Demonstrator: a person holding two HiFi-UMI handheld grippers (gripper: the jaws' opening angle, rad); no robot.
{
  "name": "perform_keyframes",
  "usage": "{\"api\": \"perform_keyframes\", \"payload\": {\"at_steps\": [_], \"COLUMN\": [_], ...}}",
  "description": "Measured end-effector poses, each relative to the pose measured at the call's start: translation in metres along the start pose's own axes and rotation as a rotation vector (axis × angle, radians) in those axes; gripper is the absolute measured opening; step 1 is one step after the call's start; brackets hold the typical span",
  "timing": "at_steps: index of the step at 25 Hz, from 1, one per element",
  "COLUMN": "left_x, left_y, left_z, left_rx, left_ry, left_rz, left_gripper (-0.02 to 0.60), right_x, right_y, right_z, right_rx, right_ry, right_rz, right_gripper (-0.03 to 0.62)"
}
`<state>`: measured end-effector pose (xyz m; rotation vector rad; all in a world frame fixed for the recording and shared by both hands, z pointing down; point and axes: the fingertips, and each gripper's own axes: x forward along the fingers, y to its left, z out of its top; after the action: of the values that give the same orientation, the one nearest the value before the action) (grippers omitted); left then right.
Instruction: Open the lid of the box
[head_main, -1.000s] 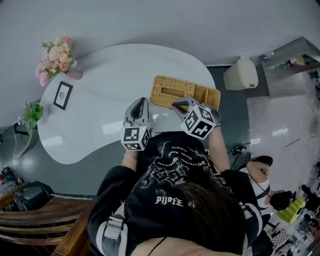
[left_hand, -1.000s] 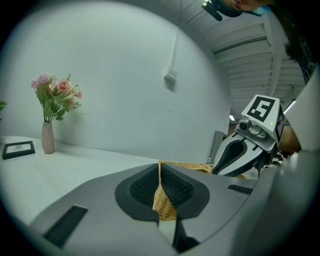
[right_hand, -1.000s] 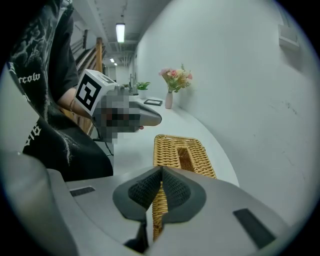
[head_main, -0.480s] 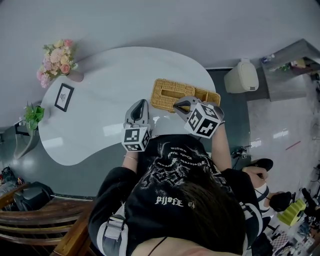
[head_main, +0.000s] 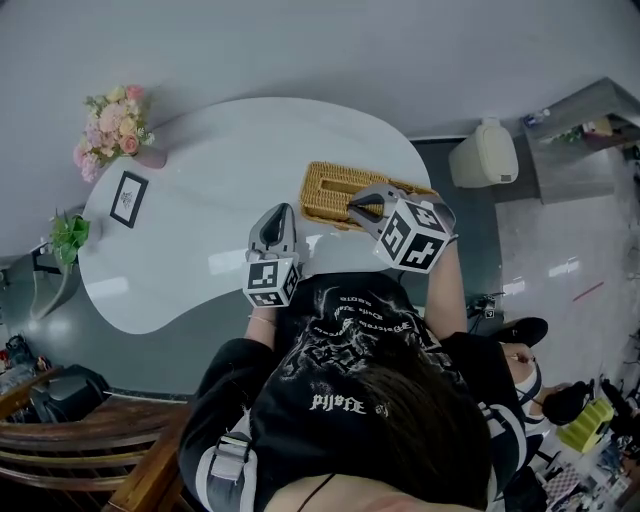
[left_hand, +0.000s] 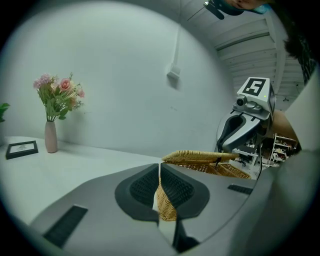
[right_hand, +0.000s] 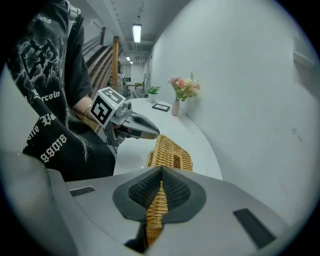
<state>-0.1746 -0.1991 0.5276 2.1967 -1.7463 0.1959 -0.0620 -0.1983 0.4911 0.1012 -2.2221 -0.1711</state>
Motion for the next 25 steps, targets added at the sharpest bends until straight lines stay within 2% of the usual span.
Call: {"api": "perform_keyframes", "payload": {"at_steps": [14,25], "left_x": [0.008,0.013], "left_y": [-0.003,-0.006], "left_z": [0.002,0.007], "left_rx": [-0.004,-0.006], "left_ry": [-0.004,-0.009], "left_rz": [0.012,0.025], "left_gripper": [0.026,0.026], "right_x": [-0.021,-0.03], "right_y": [-0.046,-0.068], "right_z": [0.015,0.018], "right_rx": [-0.065,-0.099], "right_ry": [-0.036,-0.035], "right_rz": [-0.053,-0.059], "right_gripper": [0.034,0.034]}}
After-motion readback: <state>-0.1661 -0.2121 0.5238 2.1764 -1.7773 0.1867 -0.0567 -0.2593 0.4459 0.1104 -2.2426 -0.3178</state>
